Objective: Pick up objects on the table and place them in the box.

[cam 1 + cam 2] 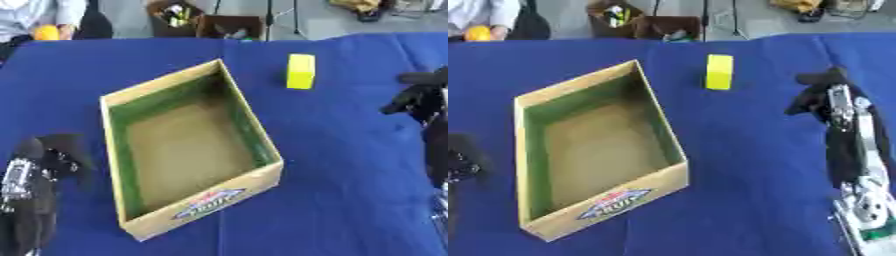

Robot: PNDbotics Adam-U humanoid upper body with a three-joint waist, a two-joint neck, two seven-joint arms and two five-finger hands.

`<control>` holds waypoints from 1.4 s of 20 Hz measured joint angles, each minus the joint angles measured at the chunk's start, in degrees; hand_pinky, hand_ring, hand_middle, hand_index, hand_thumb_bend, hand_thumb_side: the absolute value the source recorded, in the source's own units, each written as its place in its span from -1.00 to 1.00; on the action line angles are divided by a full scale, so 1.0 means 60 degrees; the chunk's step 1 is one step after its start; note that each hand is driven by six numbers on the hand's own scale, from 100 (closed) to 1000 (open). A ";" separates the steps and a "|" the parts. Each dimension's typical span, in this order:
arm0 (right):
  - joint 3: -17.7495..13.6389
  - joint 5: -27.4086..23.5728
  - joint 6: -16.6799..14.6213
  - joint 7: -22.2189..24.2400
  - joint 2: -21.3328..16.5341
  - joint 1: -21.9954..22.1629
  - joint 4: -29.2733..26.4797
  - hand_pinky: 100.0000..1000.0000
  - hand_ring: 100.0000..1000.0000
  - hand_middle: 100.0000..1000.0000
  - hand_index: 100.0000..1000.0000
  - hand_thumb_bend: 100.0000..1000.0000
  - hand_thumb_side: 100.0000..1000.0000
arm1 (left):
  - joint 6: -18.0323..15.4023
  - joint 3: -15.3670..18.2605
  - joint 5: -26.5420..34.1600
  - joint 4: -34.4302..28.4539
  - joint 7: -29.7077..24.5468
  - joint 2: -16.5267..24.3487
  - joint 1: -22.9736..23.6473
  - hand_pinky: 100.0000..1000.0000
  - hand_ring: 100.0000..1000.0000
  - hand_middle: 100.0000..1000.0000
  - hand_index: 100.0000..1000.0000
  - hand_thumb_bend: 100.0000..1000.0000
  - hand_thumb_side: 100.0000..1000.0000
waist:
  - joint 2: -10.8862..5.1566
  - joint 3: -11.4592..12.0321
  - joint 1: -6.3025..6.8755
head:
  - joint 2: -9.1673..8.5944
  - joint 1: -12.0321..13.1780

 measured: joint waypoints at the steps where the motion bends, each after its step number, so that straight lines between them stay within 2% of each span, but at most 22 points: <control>1: 0.0000 0.0000 0.0003 0.0003 0.0002 -0.0001 0.0000 -0.05 -0.22 -0.29 0.25 -1.00 0.82 | 0.0001 0.0000 0.0000 0.0000 0.0001 0.0000 0.0000 -0.71 -0.25 -0.28 0.24 -1.00 1.00 | 0.0000 -0.0003 -0.0001 | -0.0012 0.0009; 9: 0.0000 -0.0002 0.0028 0.0025 0.0014 -0.0004 0.0000 -0.04 -0.22 -0.28 0.25 -1.00 0.81 | 0.0018 0.0002 -0.0012 0.0000 0.0019 0.0000 0.0000 -0.71 -0.25 -0.28 0.24 -1.00 0.99 | -0.0004 -0.0003 -0.0026 | -0.0047 0.0030; 11: 0.0000 -0.0002 0.0026 0.0025 0.0011 -0.0021 0.0000 -0.04 -0.21 -0.27 0.26 -1.00 0.75 | 0.0019 0.0004 -0.0013 0.0000 0.0028 0.0000 0.0000 -0.71 -0.25 -0.28 0.24 -1.00 0.99 | -0.0016 0.0000 -0.0041 | -0.0048 0.0031; 13: 0.0000 0.0001 -0.0030 0.0048 -0.0043 -0.0158 0.0000 -0.02 -0.18 -0.23 0.29 -1.00 0.60 | 0.0027 0.0011 -0.0013 0.0000 0.0042 0.0000 0.0002 -0.71 -0.25 -0.28 0.24 -1.00 1.00 | -0.0045 0.0001 -0.0057 | -0.0049 0.0031; 16: 0.0011 0.0111 -0.0168 0.0169 -0.0451 -0.0586 0.0000 0.04 -0.10 -0.15 0.38 -1.00 0.43 | 0.0032 0.0023 -0.0013 0.0000 0.0046 0.0001 0.0016 -0.71 -0.25 -0.28 0.24 -1.00 1.00 | -0.0060 0.0009 -0.0108 | -0.0047 0.0023; 20: 0.0279 0.0405 -0.0175 0.0477 -0.1168 -0.1194 0.0000 0.13 0.00 -0.04 0.49 -1.00 0.32 | 0.0044 0.0023 -0.0014 0.0000 0.0030 0.0008 0.0089 -0.71 -0.25 -0.28 0.24 -1.00 0.99 | -0.0078 0.0128 -0.0135 | -0.0042 -0.0073; 23: 0.0510 0.0751 0.0012 0.0808 -0.1742 -0.1769 0.0000 0.21 0.10 0.07 0.58 -1.00 0.08 | 0.0050 0.0021 -0.0022 0.0000 0.0013 0.0010 0.0096 -0.71 -0.25 -0.28 0.24 -1.00 0.99 | -0.0082 0.0163 -0.0139 | -0.0042 -0.0158; 26: 0.0704 0.1101 0.0304 0.1165 -0.2328 -0.2357 0.0001 0.27 0.19 0.17 0.66 -1.00 -0.04 | 0.0039 0.0019 -0.0027 0.0000 -0.0018 0.0012 0.0100 -0.72 -0.25 -0.28 0.24 -1.00 1.00 | -0.0082 0.0211 -0.0160 | -0.0043 -0.0225; 28: 0.0860 0.1358 0.0531 0.1411 -0.2723 -0.2759 0.0058 0.32 0.25 0.23 0.71 -1.00 -0.28 | 0.0028 0.0014 -0.0029 0.0000 -0.0040 0.0013 0.0102 -0.72 -0.25 -0.28 0.24 -1.00 1.00 | -0.0080 0.0246 -0.0164 | -0.0044 -0.0252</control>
